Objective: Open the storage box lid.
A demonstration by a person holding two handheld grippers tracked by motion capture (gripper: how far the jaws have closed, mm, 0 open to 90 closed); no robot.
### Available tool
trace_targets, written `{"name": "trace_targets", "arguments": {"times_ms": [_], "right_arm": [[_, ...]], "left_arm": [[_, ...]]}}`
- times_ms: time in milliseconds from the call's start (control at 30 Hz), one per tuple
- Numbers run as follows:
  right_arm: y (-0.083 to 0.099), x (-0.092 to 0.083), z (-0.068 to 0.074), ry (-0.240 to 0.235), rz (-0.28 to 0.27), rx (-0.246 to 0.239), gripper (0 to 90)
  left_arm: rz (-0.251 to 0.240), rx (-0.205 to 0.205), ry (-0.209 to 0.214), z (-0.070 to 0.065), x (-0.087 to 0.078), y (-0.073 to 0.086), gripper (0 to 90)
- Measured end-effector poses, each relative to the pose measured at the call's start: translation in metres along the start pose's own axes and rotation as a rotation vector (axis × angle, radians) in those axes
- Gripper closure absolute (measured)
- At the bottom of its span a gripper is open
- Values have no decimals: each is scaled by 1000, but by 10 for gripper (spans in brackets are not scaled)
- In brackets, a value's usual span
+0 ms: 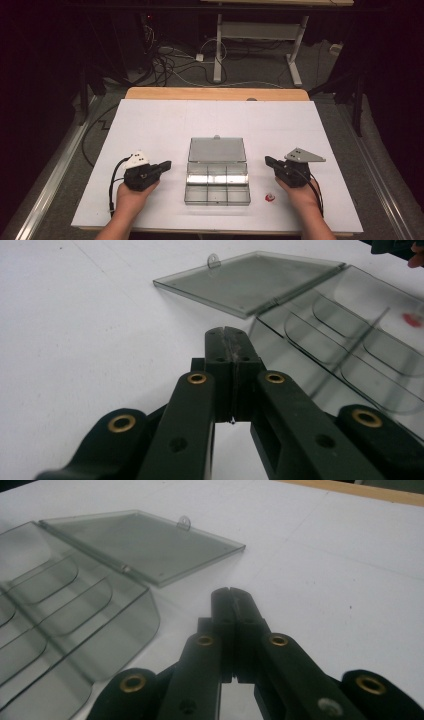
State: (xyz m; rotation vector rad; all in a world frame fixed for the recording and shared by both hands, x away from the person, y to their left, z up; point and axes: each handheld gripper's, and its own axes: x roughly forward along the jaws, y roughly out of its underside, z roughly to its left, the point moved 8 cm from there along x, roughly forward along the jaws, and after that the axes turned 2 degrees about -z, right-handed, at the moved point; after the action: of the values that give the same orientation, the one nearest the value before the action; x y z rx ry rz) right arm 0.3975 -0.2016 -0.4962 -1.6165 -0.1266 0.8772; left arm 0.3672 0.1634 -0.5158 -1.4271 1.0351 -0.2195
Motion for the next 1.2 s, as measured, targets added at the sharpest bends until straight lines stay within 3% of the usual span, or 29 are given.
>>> {"name": "trace_targets", "arguments": {"times_ms": [233,367,533,800,933,1200], "right_arm": [[19,-25,14,2,-7,-29,900],[29,-30,14,-14,-28,4,886],[34,-30,9,-4,-20,17,821],[34,-29,11,-15,-15,0,593],[34,-27,13,-33,-13,-2,499],[33,-27,13,-37,-24,0,293]], "left_arm": [[-4,7,-5,-6,-21,17,871],[-1,-7,-18,-2,-23,24,843],[2,8,-46,4,-23,25,736],[-16,19,-52,5,-23,22,471],[-16,39,-41,3,-23,22,466],[-1,40,-44,2,-18,24,268]]}}
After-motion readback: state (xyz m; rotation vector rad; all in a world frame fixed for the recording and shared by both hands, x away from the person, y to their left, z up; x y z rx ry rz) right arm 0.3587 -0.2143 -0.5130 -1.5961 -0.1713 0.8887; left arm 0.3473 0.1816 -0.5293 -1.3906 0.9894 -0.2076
